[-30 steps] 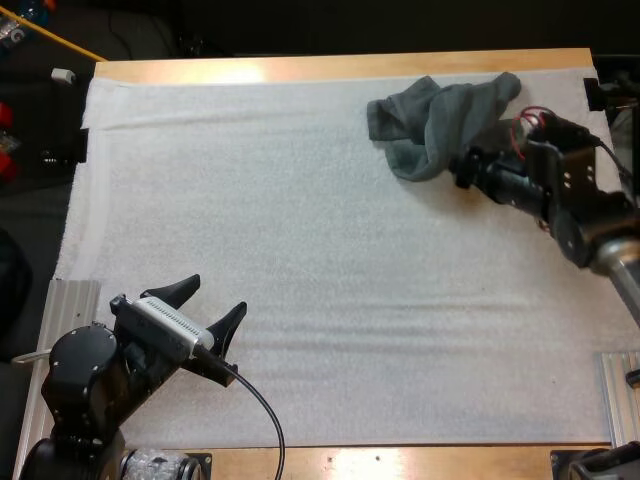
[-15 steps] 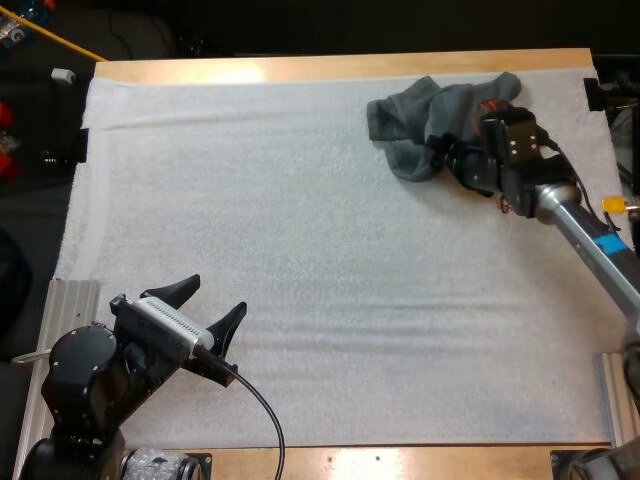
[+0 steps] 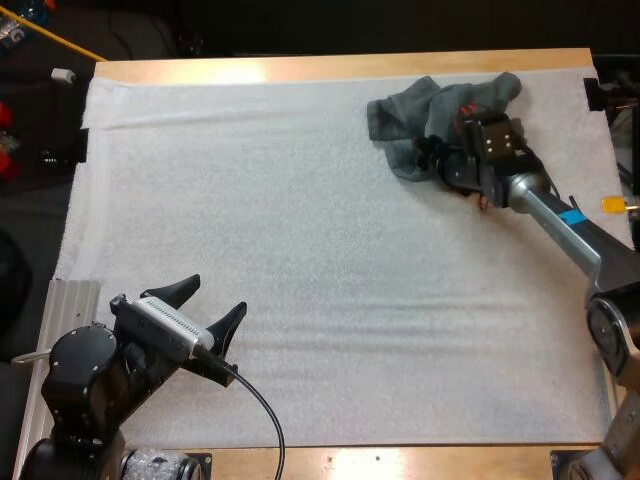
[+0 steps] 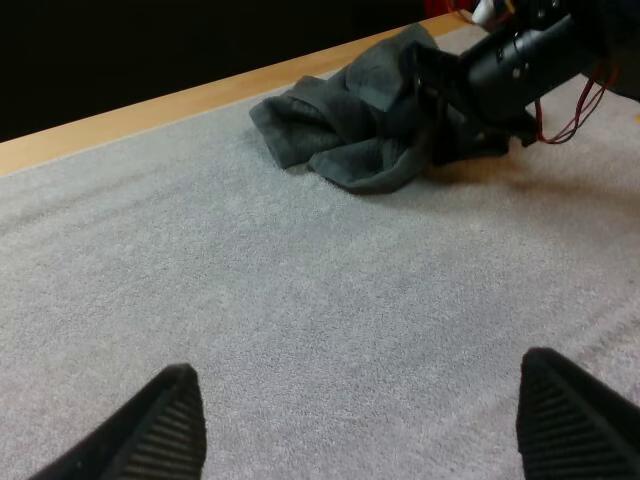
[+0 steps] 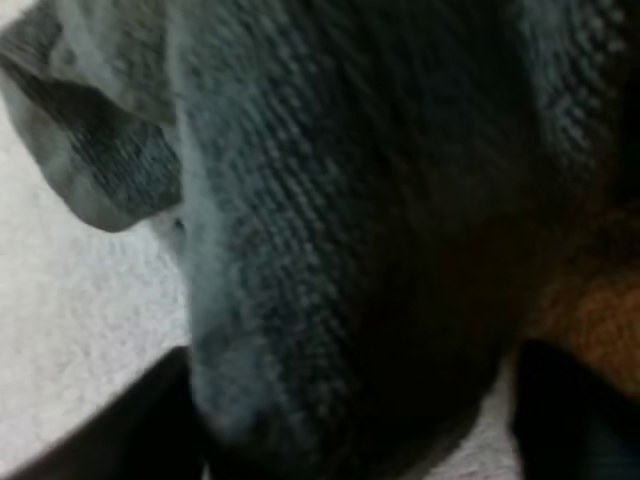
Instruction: Pick towel from pile, fold and stack
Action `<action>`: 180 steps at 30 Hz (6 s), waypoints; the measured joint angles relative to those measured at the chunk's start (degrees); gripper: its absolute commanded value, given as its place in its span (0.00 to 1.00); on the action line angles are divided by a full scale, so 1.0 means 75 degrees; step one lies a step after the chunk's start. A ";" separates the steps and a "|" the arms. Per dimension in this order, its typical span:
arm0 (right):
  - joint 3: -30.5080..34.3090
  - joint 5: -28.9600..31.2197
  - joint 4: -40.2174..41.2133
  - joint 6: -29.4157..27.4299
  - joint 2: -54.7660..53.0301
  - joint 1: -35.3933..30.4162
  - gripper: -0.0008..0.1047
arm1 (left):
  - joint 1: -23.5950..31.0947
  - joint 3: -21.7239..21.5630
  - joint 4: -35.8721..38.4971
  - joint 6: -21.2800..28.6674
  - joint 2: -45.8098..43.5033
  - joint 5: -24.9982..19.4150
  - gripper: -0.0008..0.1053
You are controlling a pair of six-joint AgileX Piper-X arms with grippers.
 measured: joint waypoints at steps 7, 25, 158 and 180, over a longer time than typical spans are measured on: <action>-0.0079 -0.0496 -0.0053 0.0131 0.0006 0.0000 0.01 | 0.0000 0.0000 0.0000 0.0000 0.0000 0.0000 0.61; -0.0149 -0.1217 -0.0053 -0.0770 -0.3043 0.0000 0.01 | 0.0000 0.0000 0.0000 0.0000 0.0000 0.0000 0.61; 0.5660 0.1279 0.2868 0.0398 -0.5946 0.2532 0.48 | 0.0000 0.0000 0.0000 0.0295 0.0000 -0.0455 0.61; 0.5660 0.1408 0.2017 0.0834 -0.4738 0.2564 0.01 | 0.0000 0.0000 0.0399 0.0303 0.0000 -0.0455 0.61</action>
